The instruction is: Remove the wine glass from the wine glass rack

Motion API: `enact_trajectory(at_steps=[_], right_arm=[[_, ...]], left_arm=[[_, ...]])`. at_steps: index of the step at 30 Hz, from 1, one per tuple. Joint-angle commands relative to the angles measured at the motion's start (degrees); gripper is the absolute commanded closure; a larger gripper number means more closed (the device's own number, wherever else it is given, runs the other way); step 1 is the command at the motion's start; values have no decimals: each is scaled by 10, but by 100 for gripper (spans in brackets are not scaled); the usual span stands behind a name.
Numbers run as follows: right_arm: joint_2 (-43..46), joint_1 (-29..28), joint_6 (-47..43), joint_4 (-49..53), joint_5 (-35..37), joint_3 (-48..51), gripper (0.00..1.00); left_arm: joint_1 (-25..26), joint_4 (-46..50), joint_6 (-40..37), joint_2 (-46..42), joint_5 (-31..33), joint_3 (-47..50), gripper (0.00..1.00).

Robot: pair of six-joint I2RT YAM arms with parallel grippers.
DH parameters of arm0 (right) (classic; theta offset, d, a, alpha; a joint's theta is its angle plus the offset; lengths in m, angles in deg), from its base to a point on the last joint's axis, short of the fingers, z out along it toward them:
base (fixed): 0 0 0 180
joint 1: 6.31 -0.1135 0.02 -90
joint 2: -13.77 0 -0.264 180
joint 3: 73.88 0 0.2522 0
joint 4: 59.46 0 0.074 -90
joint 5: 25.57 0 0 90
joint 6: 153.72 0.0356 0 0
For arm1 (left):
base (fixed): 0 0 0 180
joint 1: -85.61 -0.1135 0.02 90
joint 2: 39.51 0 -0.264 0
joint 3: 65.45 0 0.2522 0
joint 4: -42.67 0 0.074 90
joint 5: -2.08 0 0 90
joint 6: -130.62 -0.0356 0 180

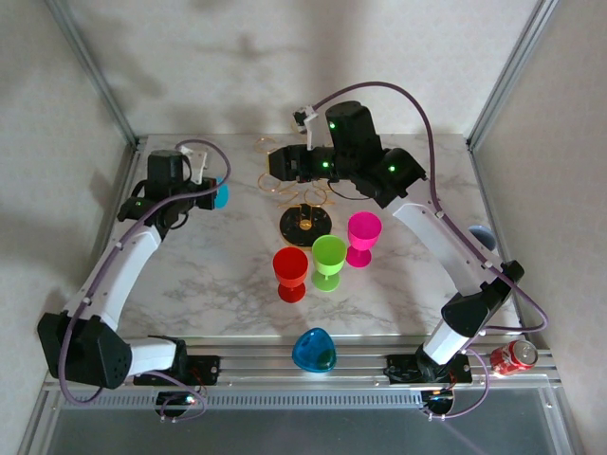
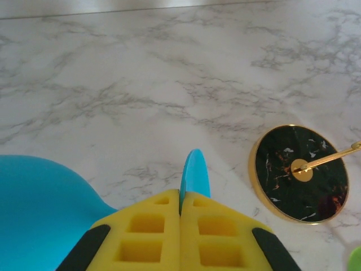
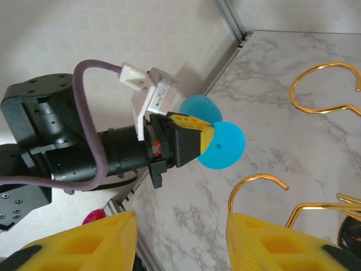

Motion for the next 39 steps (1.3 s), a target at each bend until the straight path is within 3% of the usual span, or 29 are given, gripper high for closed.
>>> enact_trajectory(at_steps=[1, 29, 39], right_arm=[[5, 2, -6, 3, -5, -13, 54], [-3, 2, -4, 13, -34, -26, 54], [-5, 1, 2, 20, -47, -27, 55]], left_arm=[[27, 18, -26, -36, 46, 4, 100], [265, 158, -50, -95, 377, 78, 100], [352, 181, -53, -94, 464, 111, 100]])
